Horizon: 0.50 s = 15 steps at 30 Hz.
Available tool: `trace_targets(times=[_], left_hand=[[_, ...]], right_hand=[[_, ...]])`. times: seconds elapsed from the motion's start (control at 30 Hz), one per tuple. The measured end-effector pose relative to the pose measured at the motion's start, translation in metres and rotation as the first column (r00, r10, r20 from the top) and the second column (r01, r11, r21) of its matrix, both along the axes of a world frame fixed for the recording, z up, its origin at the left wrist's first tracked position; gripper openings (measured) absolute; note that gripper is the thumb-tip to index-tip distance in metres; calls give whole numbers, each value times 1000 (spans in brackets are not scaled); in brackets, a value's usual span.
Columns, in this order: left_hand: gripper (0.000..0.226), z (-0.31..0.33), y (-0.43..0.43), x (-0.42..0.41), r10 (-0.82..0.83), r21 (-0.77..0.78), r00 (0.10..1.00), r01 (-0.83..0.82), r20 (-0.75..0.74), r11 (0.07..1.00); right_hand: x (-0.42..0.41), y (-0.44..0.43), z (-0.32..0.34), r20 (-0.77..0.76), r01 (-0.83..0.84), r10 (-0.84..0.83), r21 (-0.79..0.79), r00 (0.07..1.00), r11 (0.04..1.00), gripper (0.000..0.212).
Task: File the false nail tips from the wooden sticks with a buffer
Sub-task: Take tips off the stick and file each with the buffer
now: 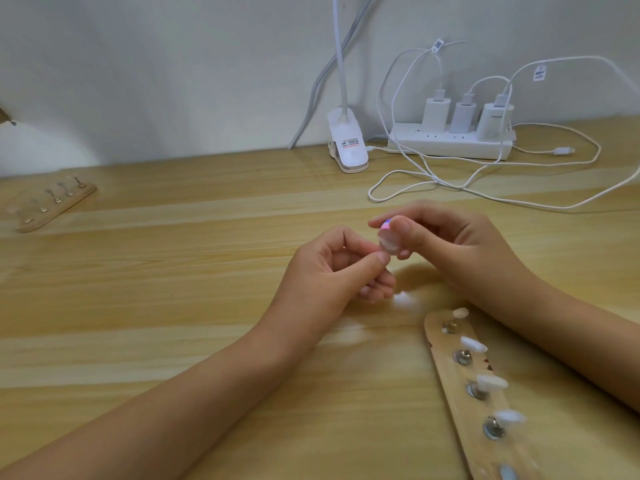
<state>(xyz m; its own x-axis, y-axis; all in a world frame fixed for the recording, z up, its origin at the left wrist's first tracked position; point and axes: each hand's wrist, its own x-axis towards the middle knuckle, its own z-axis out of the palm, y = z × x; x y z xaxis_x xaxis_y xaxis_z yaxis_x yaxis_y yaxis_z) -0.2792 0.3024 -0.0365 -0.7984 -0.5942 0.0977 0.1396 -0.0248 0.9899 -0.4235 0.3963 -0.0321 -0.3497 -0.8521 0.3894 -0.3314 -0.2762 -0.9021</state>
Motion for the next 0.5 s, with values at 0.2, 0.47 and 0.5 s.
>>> trace_targets(times=[0.2,0.47,0.5], left_hand=[[10,-1,0,0,-5,-28,1000,6,13,1000],[10,0,0,0,-9,-22,1000,10,13,1000],[11,0,0,0,-6,-15,1000,6,12,1000]], right_hand=[[-1,1,0,-19,13,-13,10,1000,1000,20],[-3,1,-2,-74,37,-36,16,997,999,18],[-3,1,-2,-86,45,-45,-10,995,999,18]])
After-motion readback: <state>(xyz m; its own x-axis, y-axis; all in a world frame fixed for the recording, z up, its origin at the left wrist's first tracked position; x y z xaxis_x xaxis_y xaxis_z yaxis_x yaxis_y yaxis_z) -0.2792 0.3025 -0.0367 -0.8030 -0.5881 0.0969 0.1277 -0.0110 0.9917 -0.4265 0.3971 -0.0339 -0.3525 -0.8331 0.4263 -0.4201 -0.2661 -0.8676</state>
